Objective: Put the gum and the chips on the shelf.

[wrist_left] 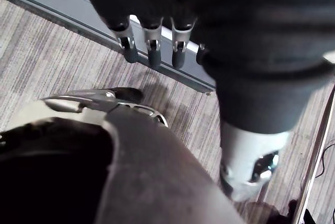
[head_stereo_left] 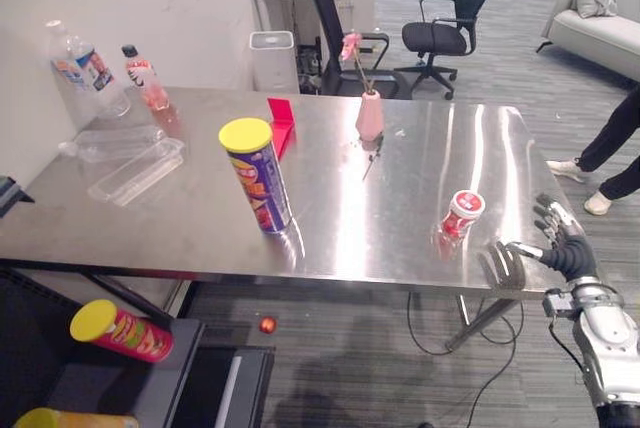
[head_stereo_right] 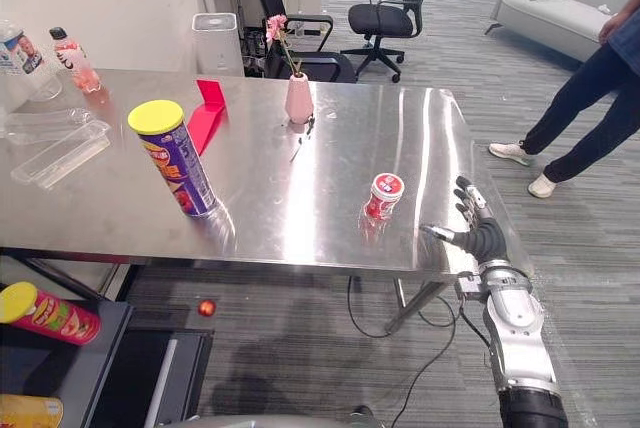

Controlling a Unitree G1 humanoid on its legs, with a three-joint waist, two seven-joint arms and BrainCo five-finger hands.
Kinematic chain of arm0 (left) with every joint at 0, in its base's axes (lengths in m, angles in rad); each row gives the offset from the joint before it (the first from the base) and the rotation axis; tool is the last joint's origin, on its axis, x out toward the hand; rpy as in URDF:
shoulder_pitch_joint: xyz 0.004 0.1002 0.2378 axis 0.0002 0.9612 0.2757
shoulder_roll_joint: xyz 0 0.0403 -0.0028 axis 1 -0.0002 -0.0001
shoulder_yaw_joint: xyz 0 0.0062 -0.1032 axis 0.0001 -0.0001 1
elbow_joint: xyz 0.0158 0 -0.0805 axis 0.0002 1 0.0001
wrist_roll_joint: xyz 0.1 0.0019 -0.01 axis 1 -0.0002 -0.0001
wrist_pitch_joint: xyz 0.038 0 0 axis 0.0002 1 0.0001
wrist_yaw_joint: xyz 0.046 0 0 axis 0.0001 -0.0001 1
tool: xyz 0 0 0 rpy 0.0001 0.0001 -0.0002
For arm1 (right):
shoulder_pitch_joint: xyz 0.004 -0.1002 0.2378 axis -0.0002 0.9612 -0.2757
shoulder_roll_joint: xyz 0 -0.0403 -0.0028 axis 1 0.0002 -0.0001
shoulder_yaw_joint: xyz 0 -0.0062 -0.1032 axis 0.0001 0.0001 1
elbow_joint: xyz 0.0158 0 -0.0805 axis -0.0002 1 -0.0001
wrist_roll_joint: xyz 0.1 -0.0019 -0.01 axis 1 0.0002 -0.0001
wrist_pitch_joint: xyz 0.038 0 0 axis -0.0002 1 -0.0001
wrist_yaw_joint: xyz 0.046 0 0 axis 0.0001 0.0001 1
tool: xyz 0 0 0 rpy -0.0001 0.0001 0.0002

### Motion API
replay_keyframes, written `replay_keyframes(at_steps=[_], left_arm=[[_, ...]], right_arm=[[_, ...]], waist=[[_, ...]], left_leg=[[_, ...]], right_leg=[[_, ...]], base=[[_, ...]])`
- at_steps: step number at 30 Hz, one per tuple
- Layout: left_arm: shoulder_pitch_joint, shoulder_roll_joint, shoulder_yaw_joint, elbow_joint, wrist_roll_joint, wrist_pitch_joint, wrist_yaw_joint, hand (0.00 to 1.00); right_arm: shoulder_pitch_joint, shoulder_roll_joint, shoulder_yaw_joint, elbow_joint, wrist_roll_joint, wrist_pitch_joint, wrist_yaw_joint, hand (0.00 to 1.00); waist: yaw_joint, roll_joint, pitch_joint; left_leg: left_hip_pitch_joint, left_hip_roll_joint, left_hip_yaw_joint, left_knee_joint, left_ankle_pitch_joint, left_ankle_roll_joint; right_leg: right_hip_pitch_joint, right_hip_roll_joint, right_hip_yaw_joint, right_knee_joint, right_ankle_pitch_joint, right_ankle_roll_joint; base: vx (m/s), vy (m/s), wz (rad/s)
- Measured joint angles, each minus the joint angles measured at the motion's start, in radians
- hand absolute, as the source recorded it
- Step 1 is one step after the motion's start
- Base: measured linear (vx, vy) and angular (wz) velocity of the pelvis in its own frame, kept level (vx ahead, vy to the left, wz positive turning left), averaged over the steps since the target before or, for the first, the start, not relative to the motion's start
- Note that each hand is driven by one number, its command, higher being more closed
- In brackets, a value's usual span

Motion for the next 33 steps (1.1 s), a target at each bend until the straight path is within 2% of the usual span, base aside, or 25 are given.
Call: replay_keyframes(at_steps=[20, 33], left_arm=[[-0.002, 0.0, -0.019, -0.017, -0.007, 0.006, -0.001, 0.0], [-0.002, -0.001, -0.027, -0.042, -0.007, 0.0, -0.002, 0.0]], right_arm=[[-0.065, 0.0, 0.064, 0.086, -0.042, 0.001, -0.002, 0.0], [-0.131, -0.008, 0.072, 0.116, -0.043, 0.0, -0.035, 0.0]], waist=[[0.022, 0.013, 0.046], [0.028, 0.018, 0.076]], left_leg=[[-0.023, -0.002, -0.059, -0.002, 0.016, 0.005], [-0.037, -0.002, -0.082, -0.002, 0.024, 0.006]], right_leg=[[0.014, -0.001, -0.041, 0.0, -0.006, -0.008], [0.015, -0.001, -0.053, 0.0, -0.006, -0.008]], base=[[0.0, -0.007, 0.08], [0.0, -0.002, 0.04]])
